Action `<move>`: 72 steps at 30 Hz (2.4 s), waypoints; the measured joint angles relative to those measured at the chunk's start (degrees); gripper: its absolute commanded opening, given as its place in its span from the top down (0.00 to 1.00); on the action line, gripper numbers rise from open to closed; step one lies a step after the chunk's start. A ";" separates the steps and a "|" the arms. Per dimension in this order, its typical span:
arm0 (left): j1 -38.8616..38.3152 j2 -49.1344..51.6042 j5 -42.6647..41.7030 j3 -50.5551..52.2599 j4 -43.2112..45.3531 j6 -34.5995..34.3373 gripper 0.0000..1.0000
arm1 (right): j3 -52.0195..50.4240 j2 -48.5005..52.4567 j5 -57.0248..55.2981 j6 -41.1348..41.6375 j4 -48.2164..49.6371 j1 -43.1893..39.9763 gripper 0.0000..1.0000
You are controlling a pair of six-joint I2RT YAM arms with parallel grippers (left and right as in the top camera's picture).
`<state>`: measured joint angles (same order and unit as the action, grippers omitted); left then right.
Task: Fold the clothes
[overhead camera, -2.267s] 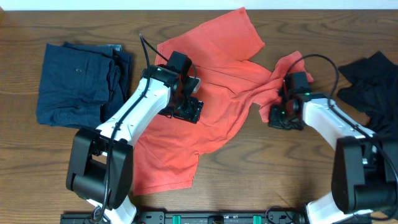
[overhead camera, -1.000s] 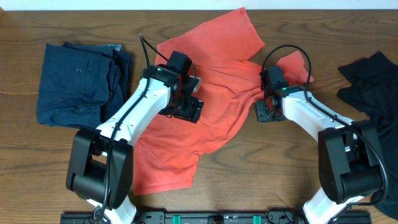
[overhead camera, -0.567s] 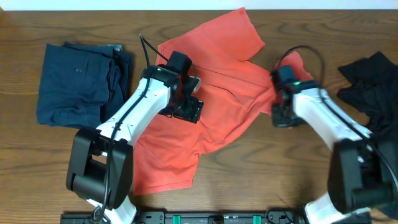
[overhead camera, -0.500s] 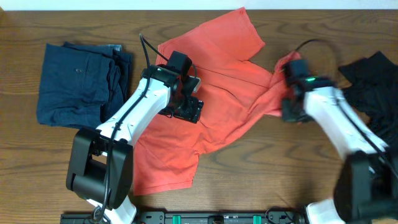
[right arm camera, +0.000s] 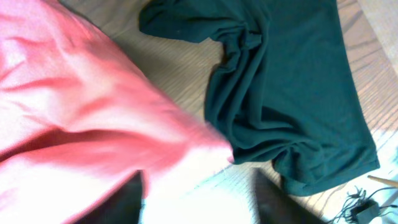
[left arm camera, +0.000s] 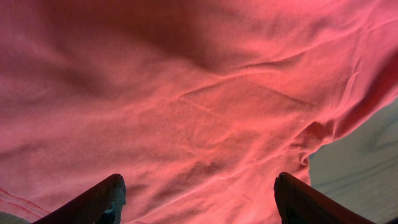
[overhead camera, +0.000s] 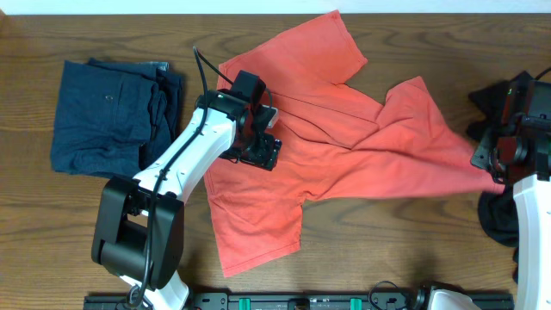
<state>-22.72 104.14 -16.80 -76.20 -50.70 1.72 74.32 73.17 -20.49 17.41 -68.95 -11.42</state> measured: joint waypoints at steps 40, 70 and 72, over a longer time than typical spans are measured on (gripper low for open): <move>1.36 -3.10 1.09 22.21 5.40 -14.82 0.94 | -1.99 6.29 26.53 -4.26 6.19 -0.09 0.31; 20.04 -22.27 6.27 24.85 -12.33 -19.45 0.47 | -26.56 24.24 28.50 -4.31 61.05 -0.09 0.23; 20.04 -22.27 5.57 24.85 -12.31 -19.02 0.47 | -26.67 26.47 28.70 -4.31 63.73 -0.09 0.23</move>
<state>-2.68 81.87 -11.22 -51.35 -63.00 -17.30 47.66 99.63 8.21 13.10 -5.21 -11.51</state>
